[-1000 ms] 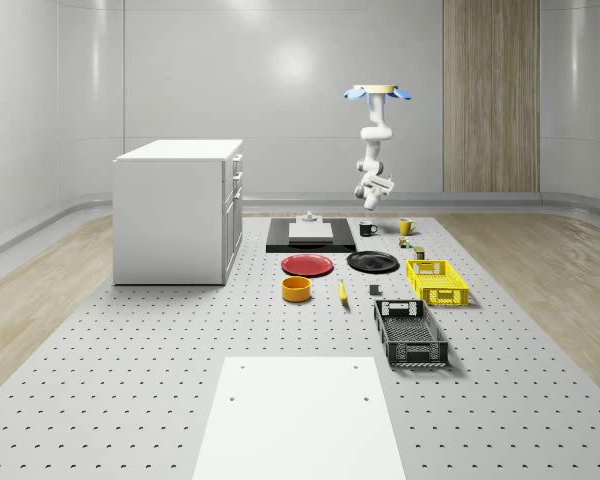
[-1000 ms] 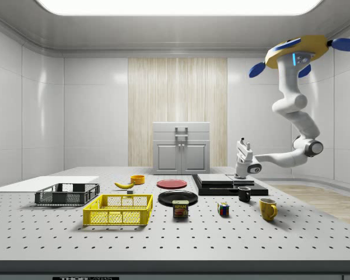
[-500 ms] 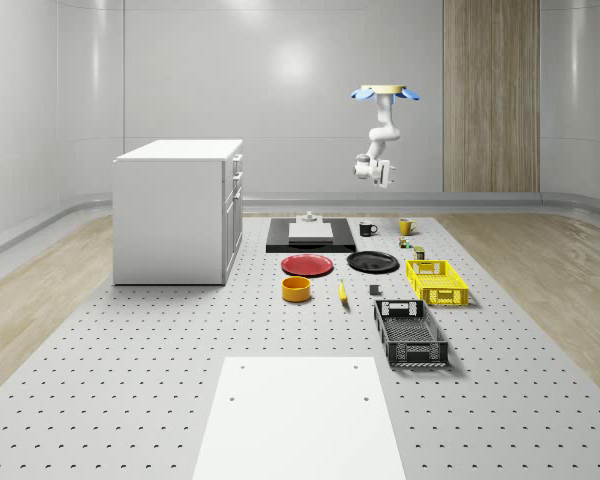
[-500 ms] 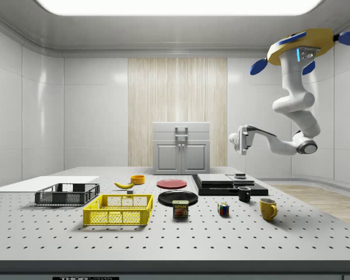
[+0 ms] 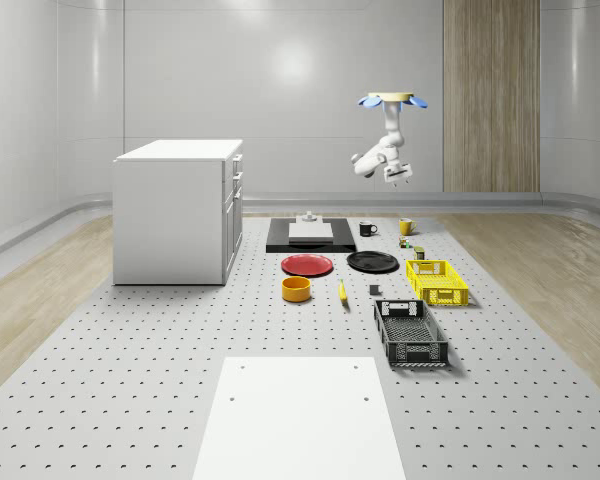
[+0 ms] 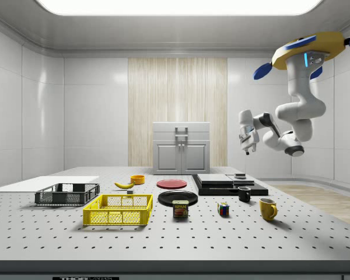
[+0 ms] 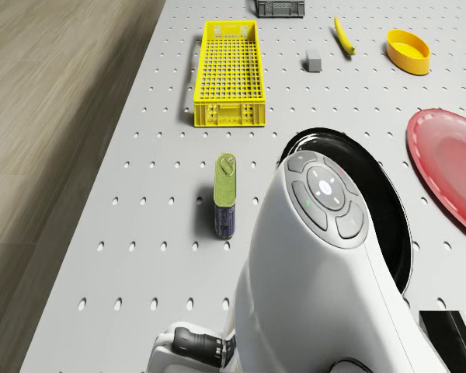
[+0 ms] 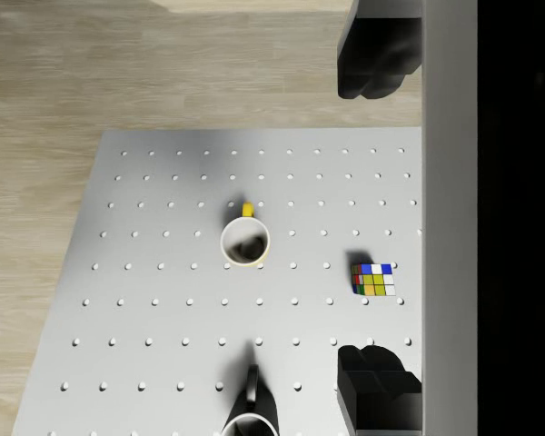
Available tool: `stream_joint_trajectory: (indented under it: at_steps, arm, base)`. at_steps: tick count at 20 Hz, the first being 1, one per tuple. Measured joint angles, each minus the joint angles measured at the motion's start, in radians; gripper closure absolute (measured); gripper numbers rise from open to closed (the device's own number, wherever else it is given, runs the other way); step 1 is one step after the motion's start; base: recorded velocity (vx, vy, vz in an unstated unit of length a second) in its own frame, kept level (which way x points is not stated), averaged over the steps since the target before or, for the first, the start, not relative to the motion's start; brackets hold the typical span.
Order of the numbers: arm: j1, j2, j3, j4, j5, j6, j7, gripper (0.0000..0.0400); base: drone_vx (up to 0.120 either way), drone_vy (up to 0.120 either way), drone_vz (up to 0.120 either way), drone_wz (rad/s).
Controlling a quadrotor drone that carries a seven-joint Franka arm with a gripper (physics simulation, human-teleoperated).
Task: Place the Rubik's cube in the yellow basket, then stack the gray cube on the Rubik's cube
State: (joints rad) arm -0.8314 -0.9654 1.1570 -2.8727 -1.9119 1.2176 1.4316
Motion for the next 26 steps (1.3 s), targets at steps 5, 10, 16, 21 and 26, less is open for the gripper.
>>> stream_joint_trajectory:
  at_steps: [5,10,16,21,26]
  arm:
    - [-0.117,-0.046,0.057,-0.019,-0.06,-0.045,0.077,0.0]
    - [-0.173,-0.082,0.085,-0.023,-0.071,-0.052,0.116,0.0]
    - [-0.207,-0.119,0.106,-0.023,-0.064,-0.037,0.141,0.0]
    - [-0.223,-0.147,0.118,-0.021,-0.052,-0.017,0.155,0.0]
    - [-0.235,-0.173,0.128,-0.019,-0.039,0.005,0.166,0.0]
  base:
    - [0.0,0.12,-0.12,0.0]
    - [0.032,0.056,-0.056,0.0]
    - [0.12,0.0,-0.107,0.0]
    - [0.12,-0.072,-0.12,0.0]
    - [0.04,-0.064,-0.12,0.0]
